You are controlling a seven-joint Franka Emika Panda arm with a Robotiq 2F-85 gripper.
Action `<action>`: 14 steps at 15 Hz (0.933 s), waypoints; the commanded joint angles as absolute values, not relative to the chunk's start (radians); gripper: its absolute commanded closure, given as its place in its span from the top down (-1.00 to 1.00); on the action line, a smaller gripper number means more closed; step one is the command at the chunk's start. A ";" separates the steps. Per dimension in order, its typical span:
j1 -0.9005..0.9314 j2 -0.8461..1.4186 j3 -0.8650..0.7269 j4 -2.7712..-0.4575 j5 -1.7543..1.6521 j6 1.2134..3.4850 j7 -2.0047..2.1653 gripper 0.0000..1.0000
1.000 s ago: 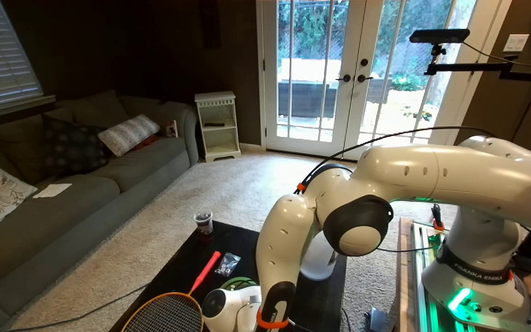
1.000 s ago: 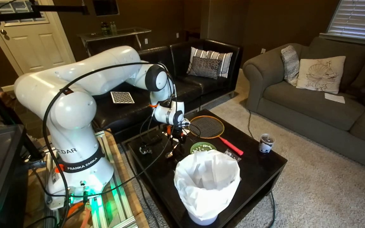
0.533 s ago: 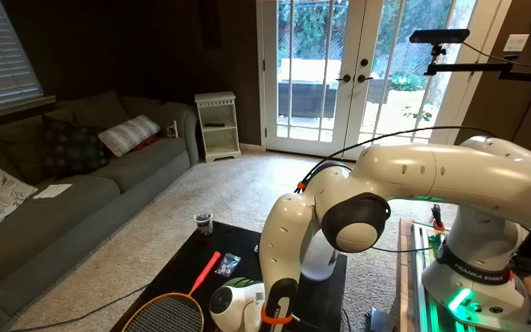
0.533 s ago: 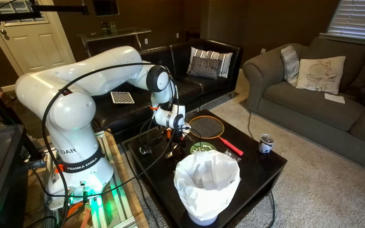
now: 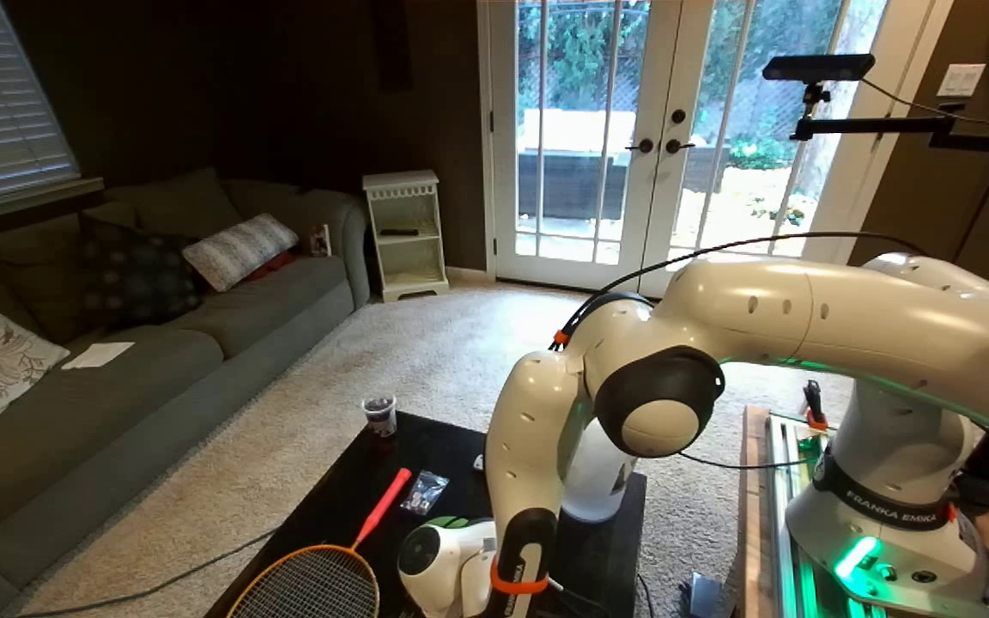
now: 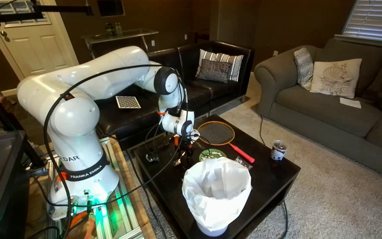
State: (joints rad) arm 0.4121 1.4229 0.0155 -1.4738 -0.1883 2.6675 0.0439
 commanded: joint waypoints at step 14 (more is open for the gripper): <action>0.423 1.347 0.007 -1.559 -0.192 2.666 0.082 -0.95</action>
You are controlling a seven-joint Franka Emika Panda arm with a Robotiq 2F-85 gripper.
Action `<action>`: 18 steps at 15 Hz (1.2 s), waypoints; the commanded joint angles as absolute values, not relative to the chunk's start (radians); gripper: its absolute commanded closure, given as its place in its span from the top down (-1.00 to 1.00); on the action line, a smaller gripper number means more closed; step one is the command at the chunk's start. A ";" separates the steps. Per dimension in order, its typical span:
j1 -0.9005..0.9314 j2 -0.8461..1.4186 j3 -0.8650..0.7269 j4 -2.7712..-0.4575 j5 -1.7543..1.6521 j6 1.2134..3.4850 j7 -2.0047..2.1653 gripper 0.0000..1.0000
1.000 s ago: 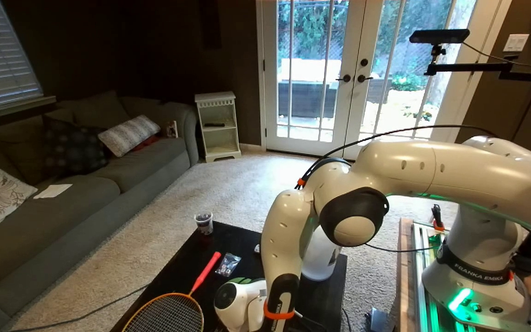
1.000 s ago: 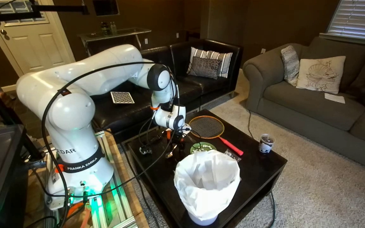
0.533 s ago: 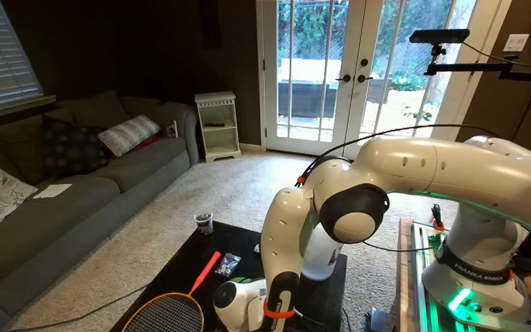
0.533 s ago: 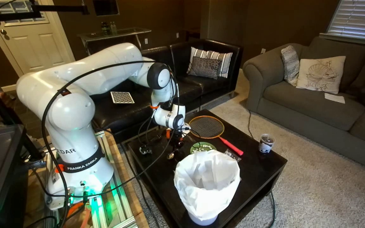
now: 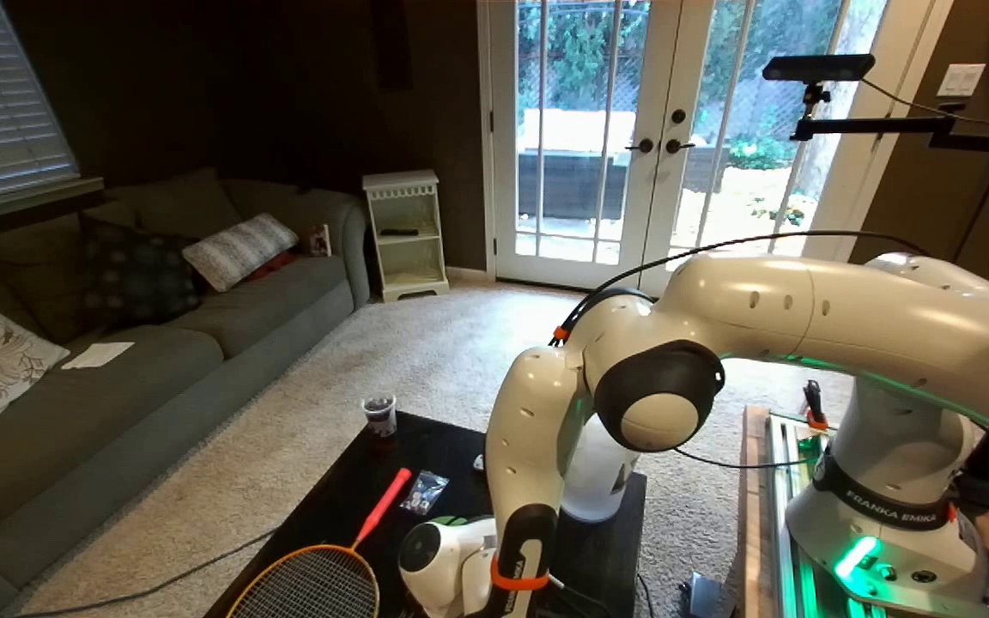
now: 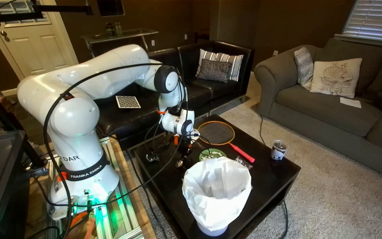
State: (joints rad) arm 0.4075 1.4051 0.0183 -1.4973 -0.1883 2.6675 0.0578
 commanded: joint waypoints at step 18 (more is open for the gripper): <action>0.544 1.234 -0.256 -1.564 -0.224 2.823 0.280 -0.95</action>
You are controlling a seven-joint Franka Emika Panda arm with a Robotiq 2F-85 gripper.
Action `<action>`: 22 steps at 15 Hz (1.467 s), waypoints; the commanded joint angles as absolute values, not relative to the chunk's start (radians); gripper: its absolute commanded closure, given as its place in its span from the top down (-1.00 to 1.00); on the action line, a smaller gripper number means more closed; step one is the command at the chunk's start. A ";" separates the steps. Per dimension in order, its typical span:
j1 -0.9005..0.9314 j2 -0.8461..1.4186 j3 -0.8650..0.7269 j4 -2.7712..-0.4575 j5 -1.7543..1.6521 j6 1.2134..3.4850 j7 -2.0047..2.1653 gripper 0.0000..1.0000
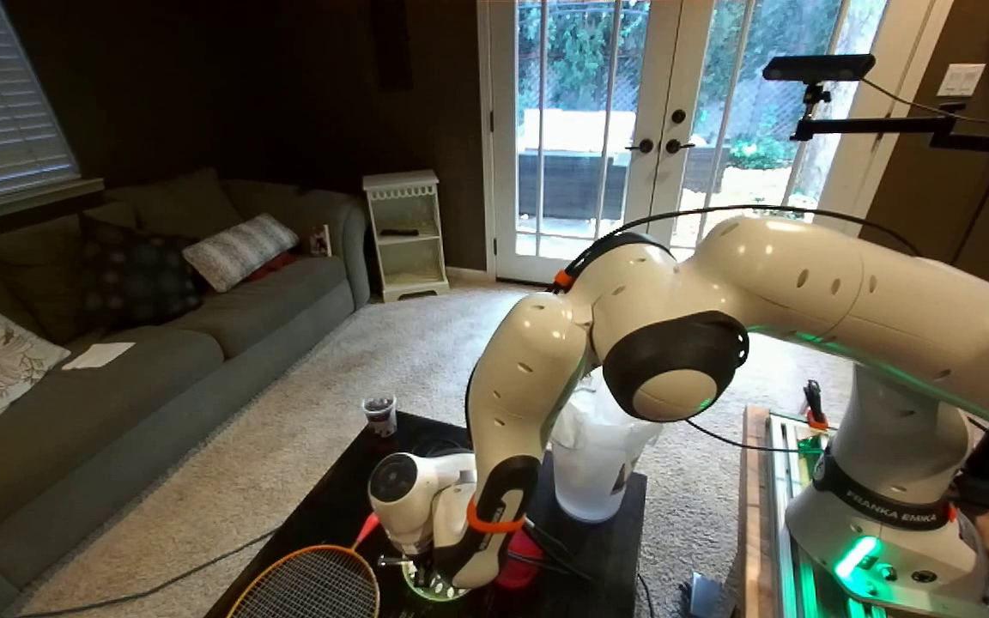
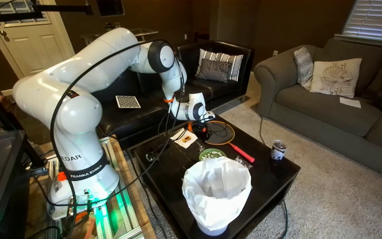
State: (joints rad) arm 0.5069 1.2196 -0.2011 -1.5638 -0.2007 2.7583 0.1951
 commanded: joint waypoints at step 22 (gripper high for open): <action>0.781 1.384 -0.471 -1.703 0.220 3.436 0.284 -0.95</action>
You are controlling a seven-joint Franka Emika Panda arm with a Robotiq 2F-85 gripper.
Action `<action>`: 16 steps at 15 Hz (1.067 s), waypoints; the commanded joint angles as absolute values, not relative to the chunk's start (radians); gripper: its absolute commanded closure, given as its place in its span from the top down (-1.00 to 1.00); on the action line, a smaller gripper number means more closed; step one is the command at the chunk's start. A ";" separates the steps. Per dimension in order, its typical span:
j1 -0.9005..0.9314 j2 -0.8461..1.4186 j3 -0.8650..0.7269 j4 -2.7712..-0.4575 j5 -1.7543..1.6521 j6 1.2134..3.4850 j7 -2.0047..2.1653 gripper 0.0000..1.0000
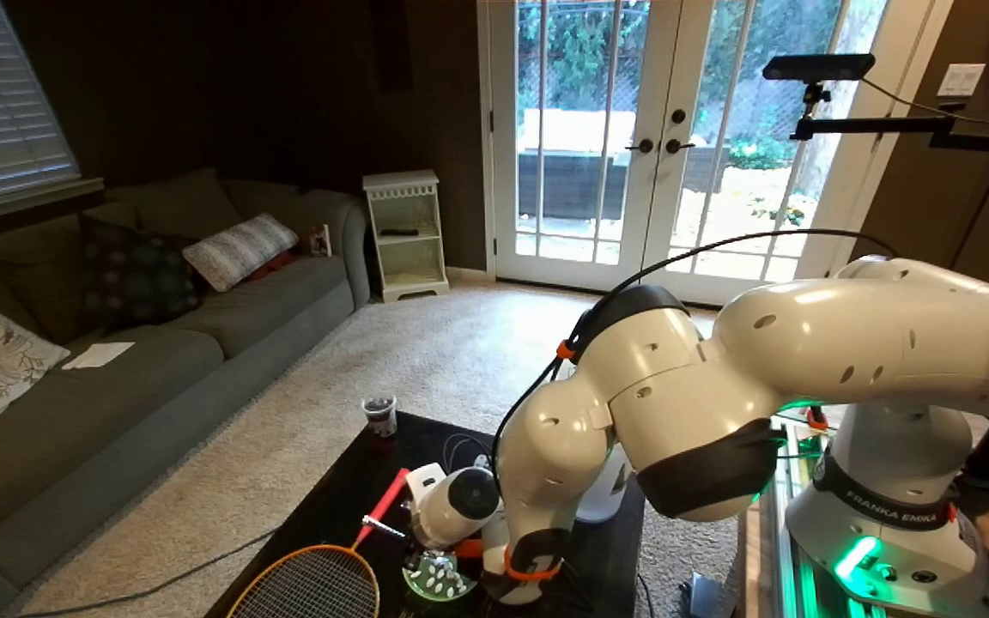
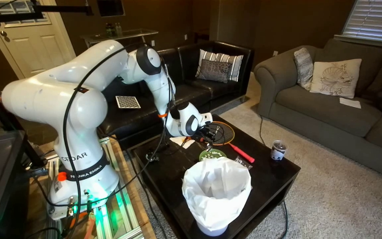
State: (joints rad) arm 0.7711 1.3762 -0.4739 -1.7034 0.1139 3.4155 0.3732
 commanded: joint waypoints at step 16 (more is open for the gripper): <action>0.763 1.431 -0.410 -1.690 0.545 3.749 0.049 -0.95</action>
State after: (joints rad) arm 0.7840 1.4226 -0.4520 -1.7033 0.4830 3.6812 0.1289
